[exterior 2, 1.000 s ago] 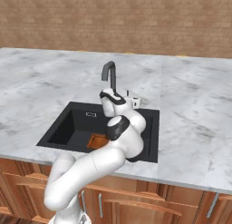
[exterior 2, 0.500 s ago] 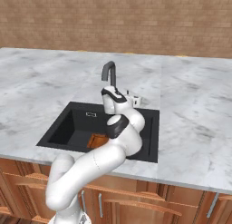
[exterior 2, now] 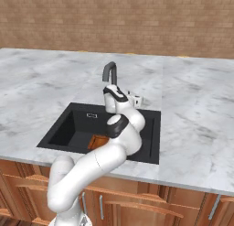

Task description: Turn on the sink faucet with hot water and rinse the cutting board for ten seconds, then turn off the faucet. Push the cutting board to reach the water if necessary.

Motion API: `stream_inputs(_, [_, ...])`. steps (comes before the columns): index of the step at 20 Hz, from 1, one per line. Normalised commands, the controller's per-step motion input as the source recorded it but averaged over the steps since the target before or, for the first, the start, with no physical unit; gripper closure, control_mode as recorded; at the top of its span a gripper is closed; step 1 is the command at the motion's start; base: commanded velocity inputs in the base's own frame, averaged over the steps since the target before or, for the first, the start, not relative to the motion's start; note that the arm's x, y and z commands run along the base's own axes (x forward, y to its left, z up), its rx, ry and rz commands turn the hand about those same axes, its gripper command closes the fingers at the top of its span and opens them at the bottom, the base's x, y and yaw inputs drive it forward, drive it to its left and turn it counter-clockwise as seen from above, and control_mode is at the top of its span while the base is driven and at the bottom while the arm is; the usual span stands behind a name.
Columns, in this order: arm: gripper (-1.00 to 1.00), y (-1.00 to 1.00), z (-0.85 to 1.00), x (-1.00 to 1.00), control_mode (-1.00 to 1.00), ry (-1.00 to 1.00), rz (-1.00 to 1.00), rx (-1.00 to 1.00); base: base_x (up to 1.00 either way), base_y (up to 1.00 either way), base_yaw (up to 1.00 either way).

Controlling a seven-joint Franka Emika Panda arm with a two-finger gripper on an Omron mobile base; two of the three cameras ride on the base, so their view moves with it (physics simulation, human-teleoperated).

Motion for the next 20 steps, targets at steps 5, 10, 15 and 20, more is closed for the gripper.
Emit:
stream_inputs(5, [-1.00,0.00,0.00,0.11,-1.00,0.00,0.00,0.00,0.00,0.00,0.00])
stream_inputs(10, [-1.00,0.00,0.00,0.08,-1.00,0.00,0.00,0.00,0.00,0.00,0.00])
stream_inputs(15, [-1.00,0.00,0.00,0.02,-1.00,0.00,0.00,0.00,0.00,0.00,0.00])
stream_inputs(20, [-1.00,0.00,0.00,0.10,-1.00,0.00,0.00,0.00,0.00,0.00,0.00])
